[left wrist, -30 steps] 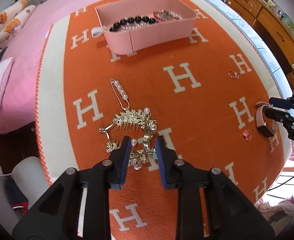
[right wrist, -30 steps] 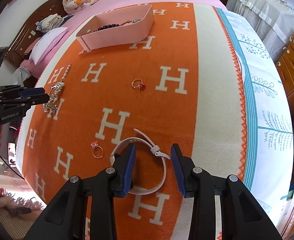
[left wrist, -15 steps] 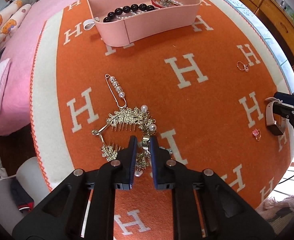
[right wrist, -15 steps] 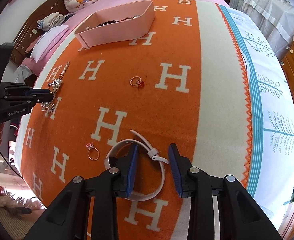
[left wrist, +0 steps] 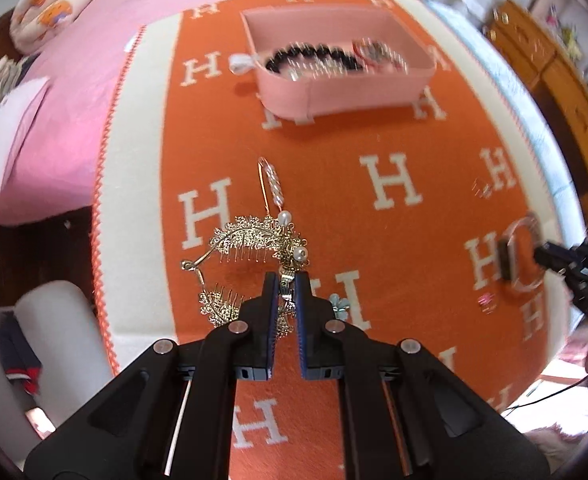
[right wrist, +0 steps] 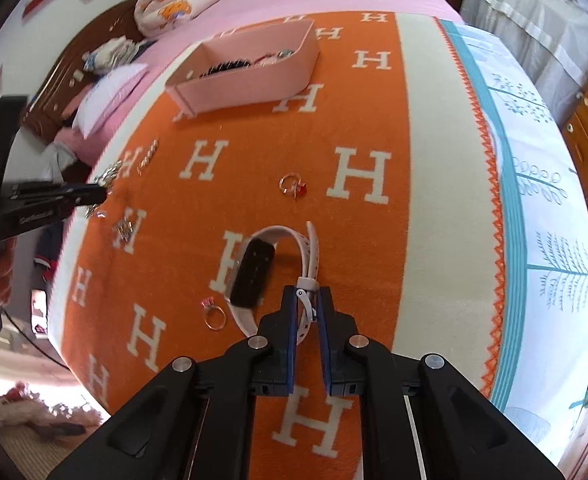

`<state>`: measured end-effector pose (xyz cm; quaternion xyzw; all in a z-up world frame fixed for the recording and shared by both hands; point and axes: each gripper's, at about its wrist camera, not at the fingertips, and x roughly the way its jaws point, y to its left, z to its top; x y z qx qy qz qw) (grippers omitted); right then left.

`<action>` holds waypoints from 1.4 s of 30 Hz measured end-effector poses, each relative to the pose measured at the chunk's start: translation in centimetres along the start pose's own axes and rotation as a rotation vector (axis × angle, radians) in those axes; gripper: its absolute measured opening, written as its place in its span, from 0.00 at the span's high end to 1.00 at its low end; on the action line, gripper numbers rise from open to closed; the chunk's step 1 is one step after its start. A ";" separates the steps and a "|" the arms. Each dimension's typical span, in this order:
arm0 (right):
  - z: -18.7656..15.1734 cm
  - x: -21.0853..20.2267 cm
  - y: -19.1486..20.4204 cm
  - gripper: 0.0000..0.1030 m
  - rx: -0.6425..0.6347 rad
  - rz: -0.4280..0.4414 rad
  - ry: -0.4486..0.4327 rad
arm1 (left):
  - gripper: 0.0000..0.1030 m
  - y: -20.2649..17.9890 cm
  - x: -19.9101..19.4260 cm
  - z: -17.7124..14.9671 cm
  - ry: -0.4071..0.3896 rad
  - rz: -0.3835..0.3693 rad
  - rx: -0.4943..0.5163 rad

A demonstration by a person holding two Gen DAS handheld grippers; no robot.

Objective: Organize jewelry
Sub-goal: 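Carry the hair comb and smartwatch over the pink tray and open both tools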

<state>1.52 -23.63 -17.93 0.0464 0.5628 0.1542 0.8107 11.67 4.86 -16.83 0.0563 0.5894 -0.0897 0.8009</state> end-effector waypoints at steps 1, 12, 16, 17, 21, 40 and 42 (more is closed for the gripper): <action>0.1 -0.2 -0.1 0.91 0.006 0.006 -0.004 | 0.94 0.4 -0.9 0.2 -0.012 -0.012 -0.019; 3.5 -5.3 1.1 0.91 0.027 0.074 -0.083 | 0.94 1.3 -10.3 3.1 -0.153 -0.134 -0.101; 5.8 -7.0 1.9 0.91 0.017 0.096 -0.113 | 0.94 1.1 -13.3 5.1 -0.210 -0.164 -0.109; 6.6 -7.5 2.1 0.91 0.011 0.102 -0.123 | 0.94 1.1 -14.1 5.8 -0.223 -0.175 -0.112; 10.5 -9.1 2.6 0.91 0.001 0.121 -0.163 | 0.94 0.6 -16.1 8.5 -0.259 -0.217 -0.123; 27.6 -1.0 0.3 0.91 0.240 0.177 -0.146 | 0.94 -3.2 -3.3 19.8 -0.151 -0.153 -0.166; 28.5 1.0 0.4 0.91 0.237 0.180 -0.121 | 0.94 -3.4 -0.9 20.2 -0.122 -0.127 -0.168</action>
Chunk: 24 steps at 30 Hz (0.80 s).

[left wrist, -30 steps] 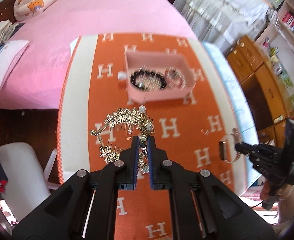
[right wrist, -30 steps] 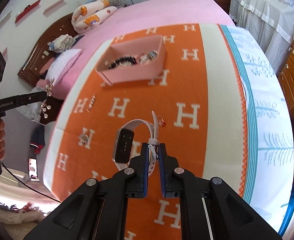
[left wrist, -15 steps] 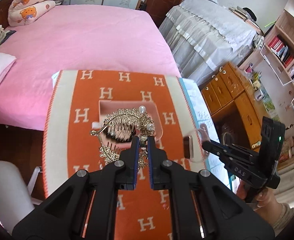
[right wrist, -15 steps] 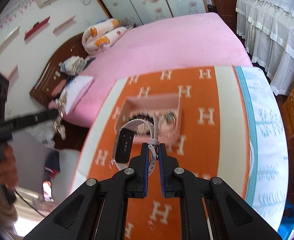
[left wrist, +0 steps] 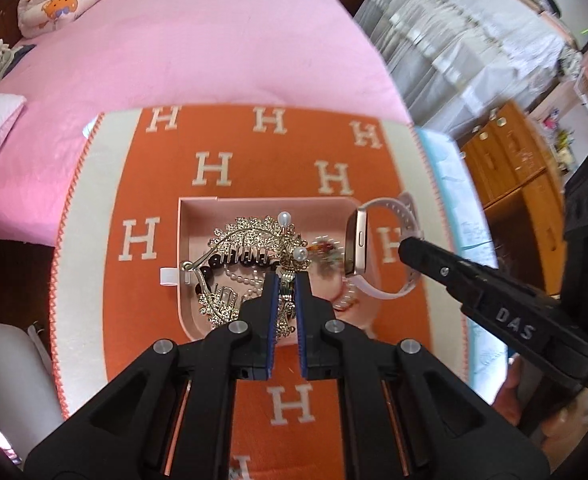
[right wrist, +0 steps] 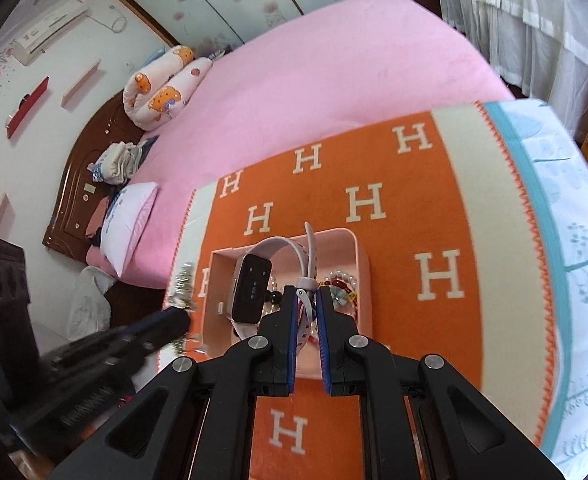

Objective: Organize jewelry
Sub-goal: 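Carry the hair comb and smartwatch over the pink tray and open both tools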

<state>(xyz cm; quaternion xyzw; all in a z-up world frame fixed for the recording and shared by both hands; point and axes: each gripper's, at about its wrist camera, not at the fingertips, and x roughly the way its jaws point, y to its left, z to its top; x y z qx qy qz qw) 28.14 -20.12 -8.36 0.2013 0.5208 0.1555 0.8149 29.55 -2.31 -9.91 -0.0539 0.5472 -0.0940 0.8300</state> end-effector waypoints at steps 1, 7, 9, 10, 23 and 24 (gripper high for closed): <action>-0.1 0.7 -0.1 0.91 -0.001 -0.002 0.008 | 0.94 0.1 1.1 0.0 0.013 0.010 0.000; 0.0 5.4 -0.5 0.91 -0.010 -0.014 0.068 | 0.94 1.3 5.9 -0.1 0.066 0.059 -0.012; 0.2 6.9 -0.7 0.91 -0.012 -0.017 0.086 | 0.94 1.8 7.0 -0.1 0.079 0.069 -0.018; 0.1 7.5 -0.8 0.91 -0.012 -0.018 0.094 | 0.94 2.0 7.4 -0.1 0.085 0.070 -0.020; 0.7 6.8 -0.2 0.78 -0.105 0.059 0.079 | 0.52 2.0 2.9 -0.4 0.044 0.033 -0.032; 0.8 6.0 0.0 0.77 -0.121 0.058 0.070 | 0.52 2.1 2.3 -0.4 0.036 0.034 -0.035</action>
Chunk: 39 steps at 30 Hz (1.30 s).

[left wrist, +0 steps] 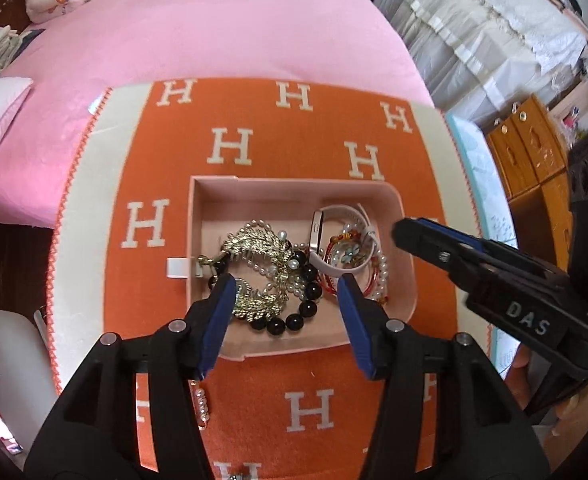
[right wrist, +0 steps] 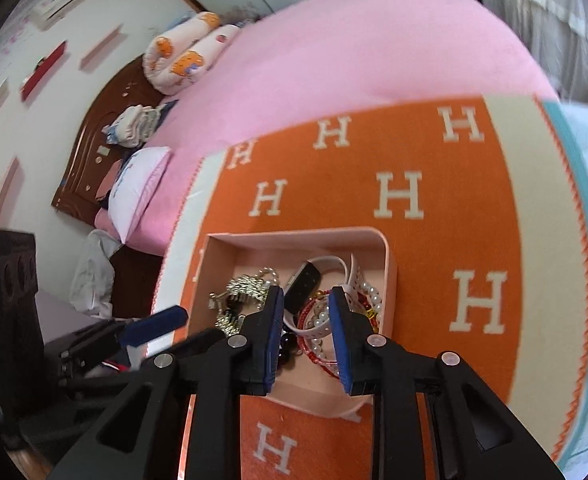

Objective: Organize jewelry
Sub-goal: 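Carry the hair comb and smartwatch over the pink tray and open both tools, then move the left tool to the blue flower brooch while the right tool approaches a red-stone ring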

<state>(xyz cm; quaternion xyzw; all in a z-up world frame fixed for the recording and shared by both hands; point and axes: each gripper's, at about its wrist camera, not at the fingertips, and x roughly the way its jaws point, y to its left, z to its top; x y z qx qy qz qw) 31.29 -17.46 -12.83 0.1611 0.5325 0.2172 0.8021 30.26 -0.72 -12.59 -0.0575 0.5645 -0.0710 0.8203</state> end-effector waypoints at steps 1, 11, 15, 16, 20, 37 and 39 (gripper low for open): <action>0.0 -0.8 0.4 0.77 -0.024 -0.006 -0.011 | 0.52 0.2 -0.6 -0.1 -0.008 0.000 -0.005; -1.6 -7.8 1.6 0.77 -0.063 -0.033 -0.093 | 0.52 1.4 -7.2 -1.3 -0.103 -0.004 -0.012; -3.1 -9.5 2.1 0.77 -0.064 -0.061 -0.116 | 0.52 1.8 -9.2 -2.2 -0.126 -0.003 -0.011; -3.4 -9.8 2.1 0.77 -0.063 -0.062 -0.118 | 0.52 1.8 -9.8 -2.5 -0.133 0.001 -0.006; -5.4 -10.9 2.8 0.77 -0.063 -0.082 -0.127 | 0.52 1.8 -11.4 -3.8 -0.154 0.016 0.021; -13.8 -13.5 3.5 0.69 -0.037 -0.134 -0.141 | 0.52 4.2 -14.9 -10.4 -0.165 0.035 0.031; -14.9 -13.5 3.5 0.69 -0.038 -0.145 -0.138 | 0.52 4.5 -14.5 -11.2 -0.155 0.040 0.032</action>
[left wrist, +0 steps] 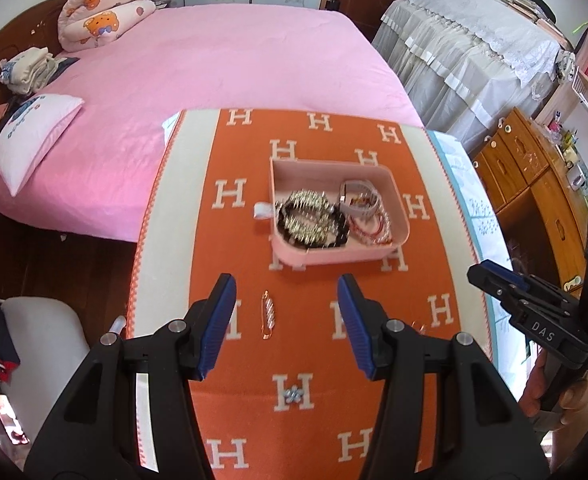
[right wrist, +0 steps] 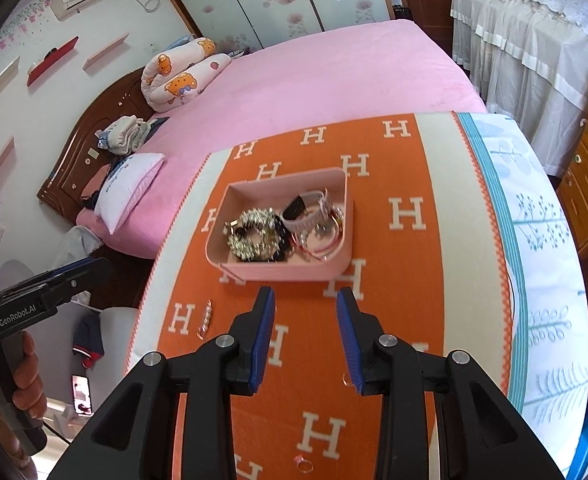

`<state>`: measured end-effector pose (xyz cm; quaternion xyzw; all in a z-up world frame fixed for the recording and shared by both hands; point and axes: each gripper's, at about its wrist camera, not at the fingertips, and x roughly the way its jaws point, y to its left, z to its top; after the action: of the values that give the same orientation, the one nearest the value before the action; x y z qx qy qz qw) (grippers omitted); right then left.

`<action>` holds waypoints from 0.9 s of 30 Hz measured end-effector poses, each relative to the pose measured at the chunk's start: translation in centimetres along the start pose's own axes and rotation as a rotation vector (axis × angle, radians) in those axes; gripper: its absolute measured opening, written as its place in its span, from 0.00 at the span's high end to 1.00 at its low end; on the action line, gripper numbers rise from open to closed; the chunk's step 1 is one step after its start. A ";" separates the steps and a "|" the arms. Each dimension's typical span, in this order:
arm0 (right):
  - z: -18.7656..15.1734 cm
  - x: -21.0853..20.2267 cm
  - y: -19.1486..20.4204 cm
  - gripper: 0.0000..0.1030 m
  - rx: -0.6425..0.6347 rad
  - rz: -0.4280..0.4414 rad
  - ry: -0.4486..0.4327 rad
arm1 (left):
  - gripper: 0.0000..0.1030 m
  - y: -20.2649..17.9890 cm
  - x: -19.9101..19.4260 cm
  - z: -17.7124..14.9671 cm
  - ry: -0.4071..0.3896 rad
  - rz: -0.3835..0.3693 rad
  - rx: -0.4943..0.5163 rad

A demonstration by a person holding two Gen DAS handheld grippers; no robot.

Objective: Organize jewelry
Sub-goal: 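Move the left tool to the blue flower brooch while the right tool approaches a red-stone ring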

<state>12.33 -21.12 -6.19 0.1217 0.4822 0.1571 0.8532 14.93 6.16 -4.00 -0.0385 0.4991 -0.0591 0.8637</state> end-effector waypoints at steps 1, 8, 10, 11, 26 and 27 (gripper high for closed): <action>-0.5 0.0 0.0 0.69 -0.002 -0.006 0.002 | 0.52 0.1 0.0 -0.6 0.003 0.003 0.003; -4.9 0.0 0.2 0.69 -0.049 -0.040 0.016 | 0.52 0.1 1.9 -4.9 0.025 0.009 0.043; -6.3 0.2 0.1 0.69 -0.060 -0.040 0.024 | 0.52 0.1 2.5 -6.3 0.038 0.003 0.051; -7.4 0.3 0.0 0.69 -0.065 -0.044 0.033 | 0.52 0.0 2.9 -6.9 0.043 -0.002 0.055; -15.6 1.6 -0.6 0.69 -0.092 -0.018 0.083 | 0.52 -0.2 8.0 -13.9 0.100 -0.014 0.145; -16.1 1.8 -0.5 0.69 -0.103 -0.012 0.082 | 0.52 -0.1 8.3 -14.2 0.106 -0.011 0.148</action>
<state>-0.59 -20.04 -15.91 0.0680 0.5089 0.1812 0.8388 6.73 4.74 -18.21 0.0259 0.5383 -0.1023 0.8361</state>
